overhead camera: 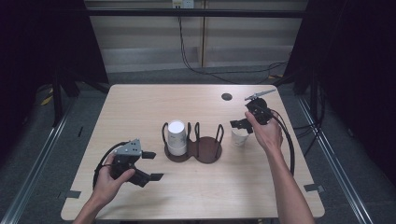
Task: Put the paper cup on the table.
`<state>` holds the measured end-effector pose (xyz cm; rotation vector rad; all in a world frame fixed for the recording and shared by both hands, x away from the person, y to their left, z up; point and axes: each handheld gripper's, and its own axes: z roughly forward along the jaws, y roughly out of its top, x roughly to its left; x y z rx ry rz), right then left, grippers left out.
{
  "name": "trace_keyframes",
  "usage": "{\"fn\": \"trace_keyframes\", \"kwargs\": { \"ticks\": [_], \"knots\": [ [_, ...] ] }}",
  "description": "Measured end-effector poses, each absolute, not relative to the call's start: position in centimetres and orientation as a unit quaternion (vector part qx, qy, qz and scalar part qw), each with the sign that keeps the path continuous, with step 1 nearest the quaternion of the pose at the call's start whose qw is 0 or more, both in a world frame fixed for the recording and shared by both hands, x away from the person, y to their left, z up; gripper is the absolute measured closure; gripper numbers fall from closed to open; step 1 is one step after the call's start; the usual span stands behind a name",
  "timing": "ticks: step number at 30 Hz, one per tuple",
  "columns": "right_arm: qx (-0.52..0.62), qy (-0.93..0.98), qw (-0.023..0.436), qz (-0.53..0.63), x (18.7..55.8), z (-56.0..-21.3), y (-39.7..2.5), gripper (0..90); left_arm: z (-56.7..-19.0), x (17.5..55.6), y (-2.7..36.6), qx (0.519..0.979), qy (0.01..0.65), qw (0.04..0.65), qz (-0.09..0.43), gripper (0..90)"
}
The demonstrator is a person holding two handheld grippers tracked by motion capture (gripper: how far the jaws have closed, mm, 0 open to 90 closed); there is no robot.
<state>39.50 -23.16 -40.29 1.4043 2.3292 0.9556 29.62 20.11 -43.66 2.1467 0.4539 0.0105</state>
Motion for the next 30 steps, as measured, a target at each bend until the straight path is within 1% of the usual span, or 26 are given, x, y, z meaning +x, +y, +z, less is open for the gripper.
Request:
{"fn": "trace_keyframes", "kwargs": {
  "ticks": [6,9,12,14,17,27,30],
  "knots": [
    [0.490,0.783,0.147,0.353,38.6,-40.0,-23.1,13.9,-43.8,29.4,20.5,0.861,0.191,0.471,-0.007,16.3],
    [0.488,0.778,0.143,0.370,38.0,-40.1,-23.3,14.2,-43.8,29.3,20.6,0.859,0.193,0.475,-0.006,16.3],
    [0.489,0.770,0.165,0.376,37.0,-40.1,-23.5,14.2,-43.8,29.3,20.6,0.859,0.194,0.474,-0.007,16.3],
    [0.487,0.766,0.163,0.386,36.5,-40.2,-23.8,14.2,-43.9,29.3,20.5,0.860,0.195,0.471,-0.006,16.3],
    [0.489,0.757,0.175,0.397,35.6,-40.2,-24.0,14.2,-44.0,29.2,20.5,0.857,0.202,0.474,-0.003,16.4],
    [0.476,0.744,0.190,0.428,32.2,-40.6,-24.0,14.2,-44.2,29.0,20.8,0.856,0.208,0.473,0.000,16.5],
    [0.474,0.740,0.187,0.438,31.2,-40.9,-24.0,14.1,-44.2,29.0,20.8,0.856,0.209,0.473,-0.001,16.5]
  ]
}}
